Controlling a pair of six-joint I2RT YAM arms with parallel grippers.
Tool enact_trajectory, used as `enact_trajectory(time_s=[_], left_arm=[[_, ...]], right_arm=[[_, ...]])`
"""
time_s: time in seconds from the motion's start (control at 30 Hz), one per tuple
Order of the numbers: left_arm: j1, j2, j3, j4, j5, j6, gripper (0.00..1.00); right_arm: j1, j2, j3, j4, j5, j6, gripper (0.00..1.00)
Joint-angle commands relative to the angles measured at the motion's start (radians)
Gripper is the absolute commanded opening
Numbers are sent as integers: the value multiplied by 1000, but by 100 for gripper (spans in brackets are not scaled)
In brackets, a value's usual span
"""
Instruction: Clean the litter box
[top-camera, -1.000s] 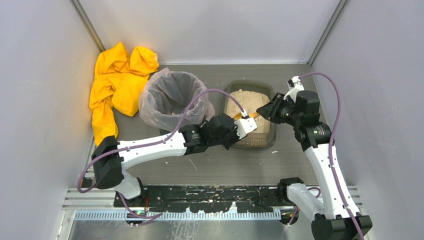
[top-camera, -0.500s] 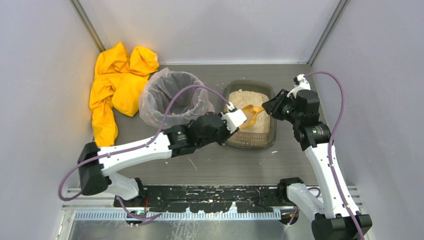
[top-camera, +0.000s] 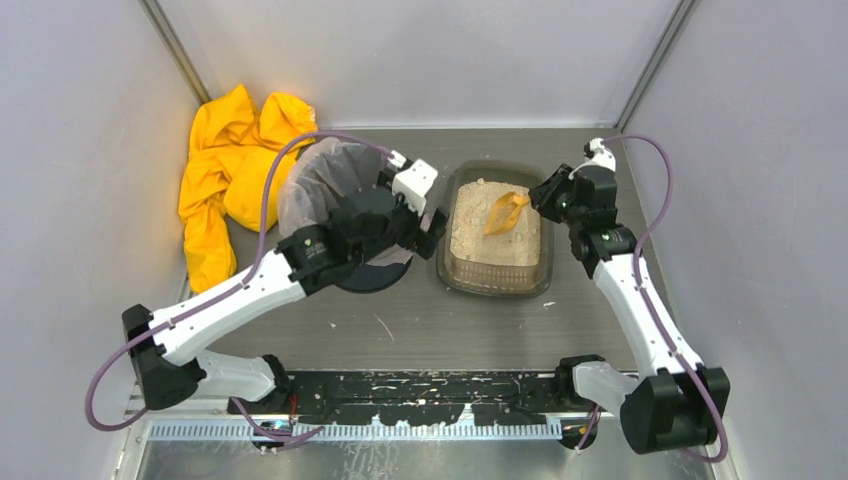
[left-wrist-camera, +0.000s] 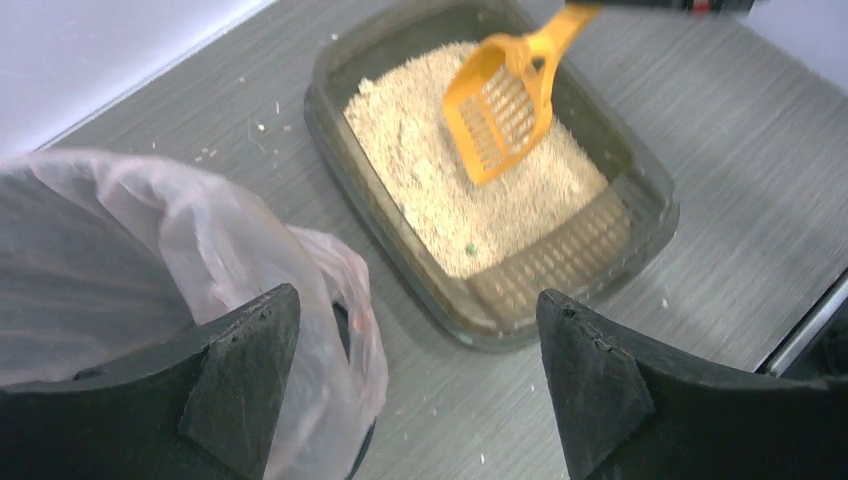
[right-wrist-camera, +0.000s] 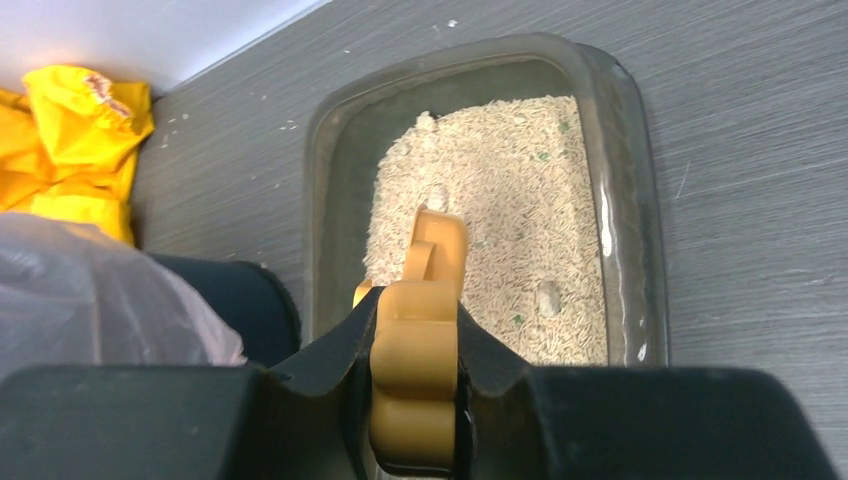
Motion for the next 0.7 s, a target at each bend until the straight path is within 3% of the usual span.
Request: enact_trajectory(time_s=[0.0, 0.2, 0.37, 0.5, 0.67], left_arm=[[118, 63, 214, -4, 143, -44, 88], [341, 171, 388, -12, 315, -75, 89], [501, 169, 447, -41, 431, -141, 99], [528, 178, 425, -39, 373, -162, 100], [534, 145, 318, -19, 395, -264, 95]], right_arm=[[-1, 98, 89, 113, 74, -39, 1], [-1, 190, 116, 212, 64, -28, 1], [-1, 255, 193, 218, 76, -94, 1], [-1, 368, 367, 46, 34, -116, 1], [0, 399, 390, -28, -38, -77, 1]])
